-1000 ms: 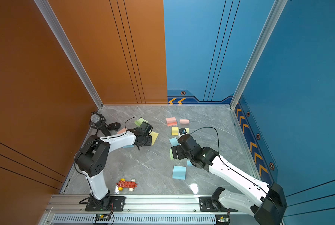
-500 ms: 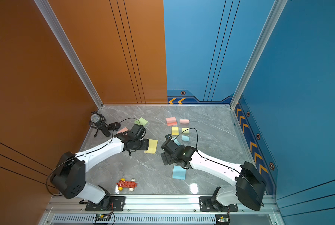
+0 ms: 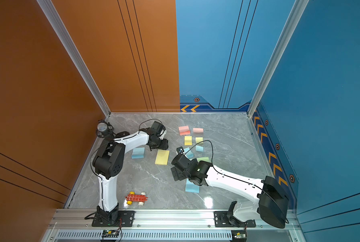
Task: Tear off pages from different memo pads
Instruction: Move the memo pad to the center of the board.
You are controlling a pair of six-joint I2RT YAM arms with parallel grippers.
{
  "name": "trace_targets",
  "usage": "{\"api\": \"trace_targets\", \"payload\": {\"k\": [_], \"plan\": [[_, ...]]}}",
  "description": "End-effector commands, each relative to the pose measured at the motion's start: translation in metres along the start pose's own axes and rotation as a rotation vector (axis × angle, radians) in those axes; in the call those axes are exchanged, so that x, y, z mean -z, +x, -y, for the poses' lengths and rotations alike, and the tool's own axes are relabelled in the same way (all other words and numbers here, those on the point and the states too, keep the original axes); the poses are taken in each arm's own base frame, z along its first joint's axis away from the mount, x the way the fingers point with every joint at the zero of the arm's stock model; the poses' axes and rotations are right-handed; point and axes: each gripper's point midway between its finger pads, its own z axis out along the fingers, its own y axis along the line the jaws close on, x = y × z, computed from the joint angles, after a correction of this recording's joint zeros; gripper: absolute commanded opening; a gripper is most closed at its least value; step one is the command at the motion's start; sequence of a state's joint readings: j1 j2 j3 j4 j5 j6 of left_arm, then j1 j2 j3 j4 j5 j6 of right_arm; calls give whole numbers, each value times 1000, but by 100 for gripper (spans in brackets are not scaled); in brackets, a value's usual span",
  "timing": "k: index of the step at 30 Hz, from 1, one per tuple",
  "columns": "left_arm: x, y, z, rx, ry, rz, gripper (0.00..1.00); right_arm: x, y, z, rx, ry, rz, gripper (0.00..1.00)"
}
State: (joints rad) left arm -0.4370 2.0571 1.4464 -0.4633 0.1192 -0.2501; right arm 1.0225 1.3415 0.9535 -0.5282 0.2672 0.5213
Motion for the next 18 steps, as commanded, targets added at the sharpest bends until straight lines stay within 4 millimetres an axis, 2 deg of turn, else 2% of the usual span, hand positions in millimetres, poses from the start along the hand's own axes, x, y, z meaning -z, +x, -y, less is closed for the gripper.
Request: {"api": "trace_targets", "payload": {"k": [1, 5, 7, 13, 18], "plan": [[1, 27, 14, -13, 15, -58, 56, 2, -1, 2, -14, 15, 23, 100], [15, 71, 11, 139, 1, -111, 55, 2, 0, 2, 0, 26, 27, 100], [27, 87, 11, 128, -28, -100, 57, 2, 1, 3, 2, 30, 26, 100], [68, 128, 25, 93, -9, -56, 62, 1, 1, -2, 31, 12, 26, 100], [92, 152, 29, 83, 37, -22, 64, -1, 0, -6, 77, 2, 18, 100]]}}
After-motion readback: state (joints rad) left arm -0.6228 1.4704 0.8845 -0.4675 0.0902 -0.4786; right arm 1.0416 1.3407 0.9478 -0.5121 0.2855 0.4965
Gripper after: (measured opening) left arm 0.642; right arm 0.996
